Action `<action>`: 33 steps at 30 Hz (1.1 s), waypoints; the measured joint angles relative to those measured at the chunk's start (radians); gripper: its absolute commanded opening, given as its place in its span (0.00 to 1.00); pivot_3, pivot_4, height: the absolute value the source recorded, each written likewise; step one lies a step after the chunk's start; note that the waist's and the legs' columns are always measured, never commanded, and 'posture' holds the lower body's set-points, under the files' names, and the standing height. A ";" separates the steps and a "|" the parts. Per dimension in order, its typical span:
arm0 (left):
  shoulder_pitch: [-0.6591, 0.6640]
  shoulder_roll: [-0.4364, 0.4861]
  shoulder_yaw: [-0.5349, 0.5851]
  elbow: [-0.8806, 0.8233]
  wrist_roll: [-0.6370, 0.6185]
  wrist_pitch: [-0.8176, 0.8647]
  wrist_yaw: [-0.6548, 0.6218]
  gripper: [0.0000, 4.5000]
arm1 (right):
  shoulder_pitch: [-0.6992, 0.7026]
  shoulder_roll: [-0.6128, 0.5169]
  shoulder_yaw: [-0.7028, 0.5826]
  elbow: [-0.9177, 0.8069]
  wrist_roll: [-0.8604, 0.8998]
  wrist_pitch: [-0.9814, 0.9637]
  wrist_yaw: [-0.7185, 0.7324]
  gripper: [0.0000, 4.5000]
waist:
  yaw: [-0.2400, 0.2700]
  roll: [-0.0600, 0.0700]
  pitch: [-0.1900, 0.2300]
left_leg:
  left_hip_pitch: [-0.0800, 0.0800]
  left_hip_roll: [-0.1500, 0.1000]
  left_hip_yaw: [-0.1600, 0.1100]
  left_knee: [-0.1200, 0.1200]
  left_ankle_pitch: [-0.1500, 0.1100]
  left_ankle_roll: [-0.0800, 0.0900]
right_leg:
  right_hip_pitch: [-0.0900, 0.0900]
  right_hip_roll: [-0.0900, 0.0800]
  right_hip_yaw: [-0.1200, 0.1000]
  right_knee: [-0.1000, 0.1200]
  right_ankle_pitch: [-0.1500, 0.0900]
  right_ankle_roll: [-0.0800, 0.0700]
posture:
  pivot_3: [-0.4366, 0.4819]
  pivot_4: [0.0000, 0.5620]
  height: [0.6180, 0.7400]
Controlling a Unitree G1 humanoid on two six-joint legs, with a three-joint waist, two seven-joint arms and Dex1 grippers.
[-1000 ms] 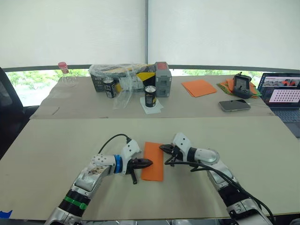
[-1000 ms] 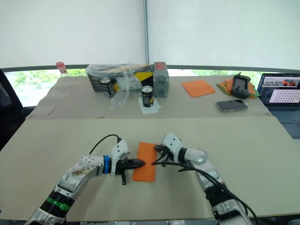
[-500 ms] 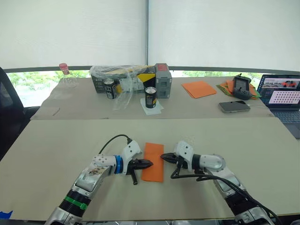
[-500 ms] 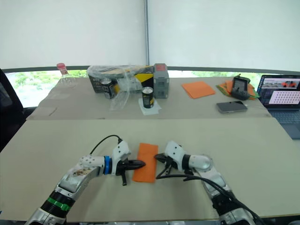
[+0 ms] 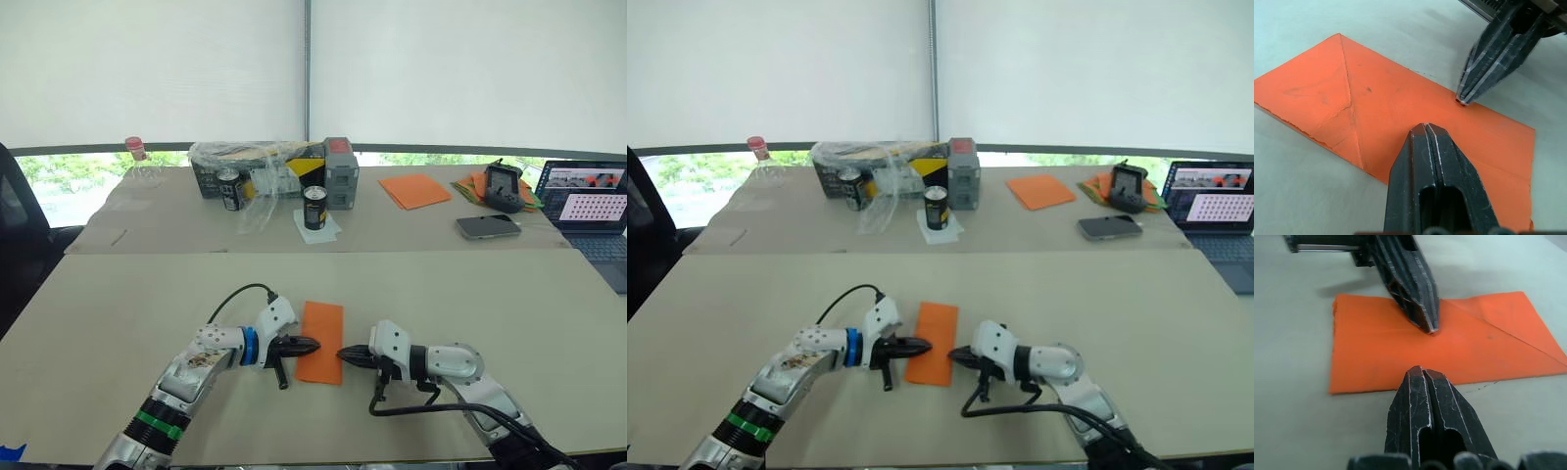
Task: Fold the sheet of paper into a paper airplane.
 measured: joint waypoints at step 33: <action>0.040 0.033 0.216 -0.178 -0.265 0.263 -0.004 0.00 | 0.133 -0.174 -0.157 -0.405 0.330 0.426 0.021 0.01 | -0.007 -0.001 0.012 | -0.004 0.003 0.001 0.000 -0.004 0.001 | -0.005 0.002 0.001 0.000 -0.001 0.001 | 0.48 0.27 1.00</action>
